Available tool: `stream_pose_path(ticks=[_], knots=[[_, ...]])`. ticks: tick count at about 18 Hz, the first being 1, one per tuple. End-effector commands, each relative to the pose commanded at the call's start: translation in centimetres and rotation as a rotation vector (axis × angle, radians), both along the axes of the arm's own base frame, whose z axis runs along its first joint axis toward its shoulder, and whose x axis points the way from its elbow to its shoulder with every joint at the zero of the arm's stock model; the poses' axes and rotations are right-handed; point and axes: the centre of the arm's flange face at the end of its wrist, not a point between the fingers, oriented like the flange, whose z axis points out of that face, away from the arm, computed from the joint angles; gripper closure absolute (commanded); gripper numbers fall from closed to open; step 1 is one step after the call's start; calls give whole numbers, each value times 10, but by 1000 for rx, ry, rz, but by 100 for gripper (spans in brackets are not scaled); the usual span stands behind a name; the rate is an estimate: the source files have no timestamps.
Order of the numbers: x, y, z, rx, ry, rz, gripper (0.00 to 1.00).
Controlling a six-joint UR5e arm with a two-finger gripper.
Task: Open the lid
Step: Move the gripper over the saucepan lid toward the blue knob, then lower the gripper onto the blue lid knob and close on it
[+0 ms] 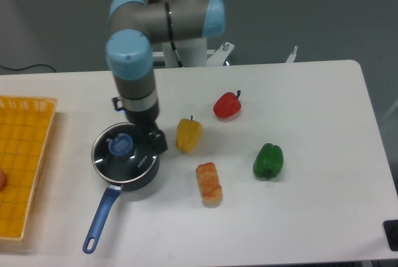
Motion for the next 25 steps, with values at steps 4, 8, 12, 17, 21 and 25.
stream_pose_path(ticks=[4,8,12,17,21,25], knots=[[11,9,-14,-21,-5,-9,0],[13,17,-26,-33,-19,5,0],[11,22,-32,-32,-17,3,0],[15,29,-36,-29,-21,17,0],[17,31,-39,-32,-22,14,0],[19,31,-38,-31,-21,9,0]])
